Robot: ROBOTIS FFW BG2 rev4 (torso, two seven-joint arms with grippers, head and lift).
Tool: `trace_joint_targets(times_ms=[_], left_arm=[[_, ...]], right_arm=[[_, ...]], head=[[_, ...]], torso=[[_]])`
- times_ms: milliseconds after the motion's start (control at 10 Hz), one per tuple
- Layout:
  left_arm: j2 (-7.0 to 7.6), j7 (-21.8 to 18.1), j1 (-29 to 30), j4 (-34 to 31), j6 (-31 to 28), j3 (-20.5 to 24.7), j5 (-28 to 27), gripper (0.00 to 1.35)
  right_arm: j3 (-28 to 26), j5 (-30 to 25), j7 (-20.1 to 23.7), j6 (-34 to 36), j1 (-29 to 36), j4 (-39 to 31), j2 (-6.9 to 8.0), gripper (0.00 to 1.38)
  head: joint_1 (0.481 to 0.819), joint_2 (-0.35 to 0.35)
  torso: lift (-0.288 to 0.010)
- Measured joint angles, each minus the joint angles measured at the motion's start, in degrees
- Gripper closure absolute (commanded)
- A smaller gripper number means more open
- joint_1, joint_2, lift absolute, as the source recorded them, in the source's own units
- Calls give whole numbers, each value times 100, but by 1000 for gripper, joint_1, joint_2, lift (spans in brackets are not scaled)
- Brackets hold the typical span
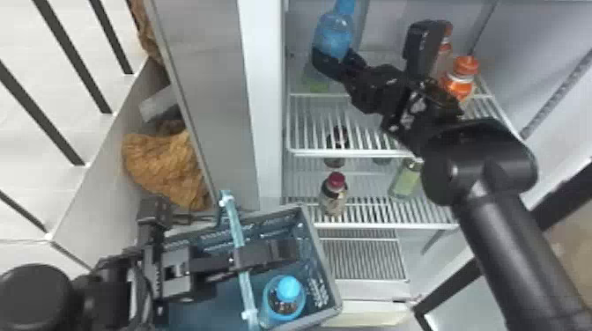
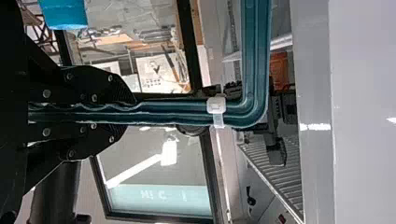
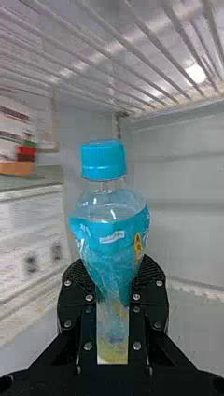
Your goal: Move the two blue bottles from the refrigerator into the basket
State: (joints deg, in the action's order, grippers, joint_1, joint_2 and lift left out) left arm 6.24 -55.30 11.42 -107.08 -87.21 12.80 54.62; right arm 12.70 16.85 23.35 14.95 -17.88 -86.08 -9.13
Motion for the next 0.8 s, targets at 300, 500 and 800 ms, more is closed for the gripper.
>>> trace_joint_targets(times_ms=[300,500,800], left_arm=[[-2,0,24,0,3,11,0,1202],[-9,0,44,0,3,18,8,1202],[-9,-4,66,0,5,23,22,1202]], right_arm=[[-169,-292,-24,-45,576,-878,-15,1277],[-332,-433,-24,-46,1030,-1470,-24,1277],[-541,-594,-20,86,1677,-2353,-26,1277]], head=[[695,-30],[695,-39],[695,-53]], torso=[[-10],[-10],[-10]])
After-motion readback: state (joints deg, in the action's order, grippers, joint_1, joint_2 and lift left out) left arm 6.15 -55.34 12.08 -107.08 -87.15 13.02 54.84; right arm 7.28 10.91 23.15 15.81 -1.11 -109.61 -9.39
